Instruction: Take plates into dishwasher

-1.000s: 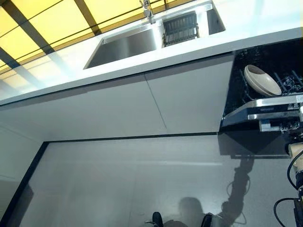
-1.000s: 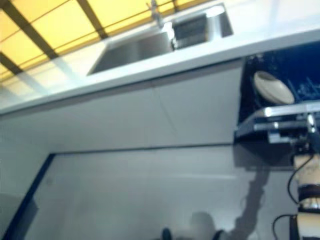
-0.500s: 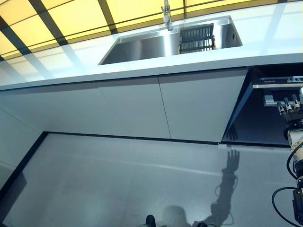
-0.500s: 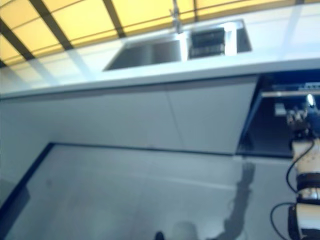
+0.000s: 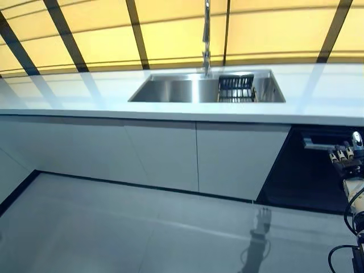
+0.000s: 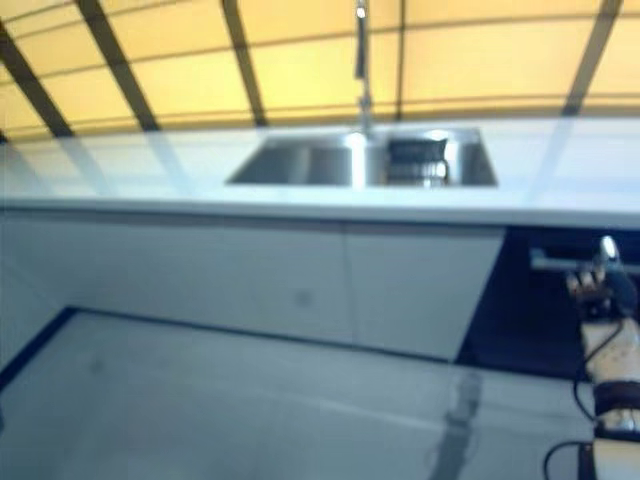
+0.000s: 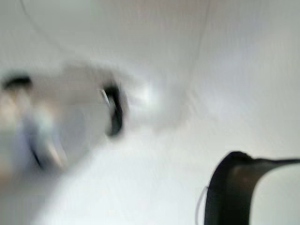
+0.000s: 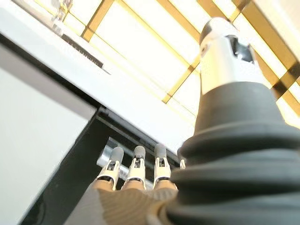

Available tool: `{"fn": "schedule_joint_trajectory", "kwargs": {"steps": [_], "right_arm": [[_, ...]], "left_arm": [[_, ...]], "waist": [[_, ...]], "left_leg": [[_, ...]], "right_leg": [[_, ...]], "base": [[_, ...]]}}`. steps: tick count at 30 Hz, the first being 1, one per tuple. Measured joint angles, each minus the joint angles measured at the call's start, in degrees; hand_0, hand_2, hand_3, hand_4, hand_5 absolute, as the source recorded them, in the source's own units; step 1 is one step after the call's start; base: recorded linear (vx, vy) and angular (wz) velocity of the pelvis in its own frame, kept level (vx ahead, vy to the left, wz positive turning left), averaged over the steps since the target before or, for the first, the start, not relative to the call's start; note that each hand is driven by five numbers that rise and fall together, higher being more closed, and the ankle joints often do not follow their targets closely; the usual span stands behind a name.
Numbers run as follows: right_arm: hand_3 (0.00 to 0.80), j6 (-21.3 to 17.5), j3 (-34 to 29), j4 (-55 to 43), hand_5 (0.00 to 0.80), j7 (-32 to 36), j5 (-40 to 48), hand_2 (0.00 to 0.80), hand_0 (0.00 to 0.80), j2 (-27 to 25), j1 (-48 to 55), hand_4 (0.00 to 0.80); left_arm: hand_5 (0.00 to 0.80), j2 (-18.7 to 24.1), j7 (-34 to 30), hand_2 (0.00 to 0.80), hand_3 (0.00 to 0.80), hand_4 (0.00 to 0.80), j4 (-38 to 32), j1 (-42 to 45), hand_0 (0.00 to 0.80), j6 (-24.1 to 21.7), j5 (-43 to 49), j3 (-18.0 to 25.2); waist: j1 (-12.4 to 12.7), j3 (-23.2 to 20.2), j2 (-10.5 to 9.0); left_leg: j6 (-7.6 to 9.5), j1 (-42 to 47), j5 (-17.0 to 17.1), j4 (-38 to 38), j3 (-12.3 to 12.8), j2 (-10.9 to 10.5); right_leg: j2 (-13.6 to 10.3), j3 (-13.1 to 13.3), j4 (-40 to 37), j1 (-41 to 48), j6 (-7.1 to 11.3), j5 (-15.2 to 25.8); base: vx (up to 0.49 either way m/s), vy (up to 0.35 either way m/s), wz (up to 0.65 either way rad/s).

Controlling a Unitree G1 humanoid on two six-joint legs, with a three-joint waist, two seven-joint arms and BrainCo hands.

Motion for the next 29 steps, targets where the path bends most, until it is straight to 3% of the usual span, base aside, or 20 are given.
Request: {"fn": "schedule_joint_trajectory", "kwargs": {"steps": [8,16,21,24,29], "right_arm": [[0.0,6.9,0.0,0.7,0.0,1.7,-13.7,0.0,0.0,7.1,13.0,0.0],[0.0,7.5,4.7,8.4,0.0,8.8,-36.6,0.0,0.0,16.4,27.2,0.0],[0.0,7.1,7.6,13.2,0.0,11.7,-44.5,0.0,0.0,22.5,31.8,0.0],[0.0,6.1,10.3,15.6,0.0,10.9,-52.4,0.0,0.0,27.8,35.1,0.0],[0.0,8.8,14.0,18.9,0.0,7.9,-59.0,0.0,0.0,33.3,37.5,0.0]], "left_arm": [[0.0,-0.4,0.4,0.0,0.0,0.0,2.3,0.8,0.0,-0.5,0.0,0.8],[0.0,-0.5,0.6,0.0,0.0,0.0,5.8,-0.3,0.0,-1.2,0.0,2.3],[0.0,-0.5,0.4,0.0,0.0,0.0,7.9,-0.5,0.0,-1.1,0.1,2.3],[0.0,-1.1,0.3,0.0,0.0,0.0,8.0,-0.7,0.0,-0.9,1.6,2.3],[0.0,-3.1,-0.3,0.0,0.0,0.0,8.1,-0.6,0.0,0.7,4.1,2.2]], "waist": [[-1.1,-6.0,-1.03],[-1.4,-9.7,-2.22],[-1.5,-11.1,-3.2],[-1.5,-11.4,-3.48],[-1.5,-11.5,-3.26]], "left_leg": [[0.37,2.6,0.5,-4.4,0.0,0.1],[0.19,5.9,2.4,-9.4,-0.3,0.0],[0.2,6.6,2.7,-10.7,-0.2,-0.2],[0.29,6.9,2.8,-11.1,-0.1,-0.3],[0.36,7.4,2.8,-11.5,0.1,-0.5]], "right_leg": [[2.0,0.3,-7.2,3.9,1.23,2.5],[4.6,0.5,-18.5,9.9,2.25,7.4],[5.2,0.5,-22.4,11.8,2.53,9.2],[5.2,0.7,-23.0,12.1,2.64,9.5],[5.1,1.4,-23.5,12.4,2.85,9.6]], "base": [[0.043,0.068,0.03],[-0.008,0.07,0.04],[-0.006,0.065,0.0],[-0.002,0.086,-0.01],[-0.01,0.035,-0.01]]}}
